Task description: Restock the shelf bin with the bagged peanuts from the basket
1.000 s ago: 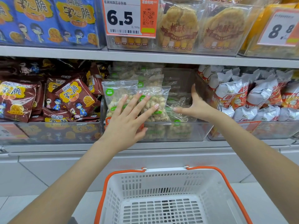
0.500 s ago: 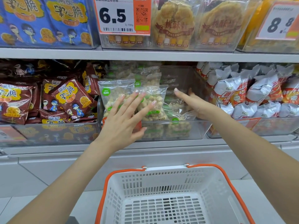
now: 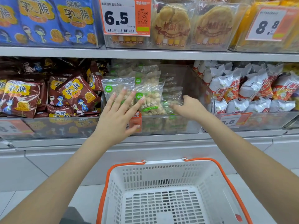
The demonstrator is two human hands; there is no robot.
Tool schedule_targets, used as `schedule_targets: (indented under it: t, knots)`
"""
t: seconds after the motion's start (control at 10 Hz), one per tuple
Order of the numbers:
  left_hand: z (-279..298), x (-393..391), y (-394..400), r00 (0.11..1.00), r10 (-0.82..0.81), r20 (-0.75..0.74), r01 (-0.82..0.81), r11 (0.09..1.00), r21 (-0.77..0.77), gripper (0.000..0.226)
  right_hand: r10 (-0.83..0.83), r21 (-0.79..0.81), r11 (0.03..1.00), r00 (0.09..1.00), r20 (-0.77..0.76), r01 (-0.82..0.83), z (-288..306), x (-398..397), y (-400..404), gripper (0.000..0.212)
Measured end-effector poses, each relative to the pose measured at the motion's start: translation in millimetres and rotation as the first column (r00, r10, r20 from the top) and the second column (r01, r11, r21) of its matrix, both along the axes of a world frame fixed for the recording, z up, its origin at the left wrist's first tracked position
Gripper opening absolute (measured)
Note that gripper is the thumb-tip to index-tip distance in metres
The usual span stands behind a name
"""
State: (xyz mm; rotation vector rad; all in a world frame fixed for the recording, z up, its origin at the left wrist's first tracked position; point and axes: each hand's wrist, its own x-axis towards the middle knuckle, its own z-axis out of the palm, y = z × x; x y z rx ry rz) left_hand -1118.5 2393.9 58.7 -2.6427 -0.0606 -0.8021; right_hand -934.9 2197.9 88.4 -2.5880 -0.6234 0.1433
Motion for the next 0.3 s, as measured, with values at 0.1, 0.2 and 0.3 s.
schedule_targets:
  t: [0.1,0.2,0.3]
  knots:
    - [1,1,3,0.998,0.011,-0.062,-0.011,1.000,-0.001,0.074,0.024,-0.055,0.998,1.000,0.019,-0.023,1,-5,3,0.073]
    - [6,-5,2,0.995,-0.001,-0.104,-0.002,1.000,-0.021,0.074,0.032,-0.034,0.999,0.998,-0.054,-0.033,8,-9,-3,0.082]
    - [14,-13,0,0.995,-0.076,-0.059,0.072,0.995,-0.071,0.070,0.046,0.092,0.994,0.993,0.107,-0.056,10,-23,-18,0.079]
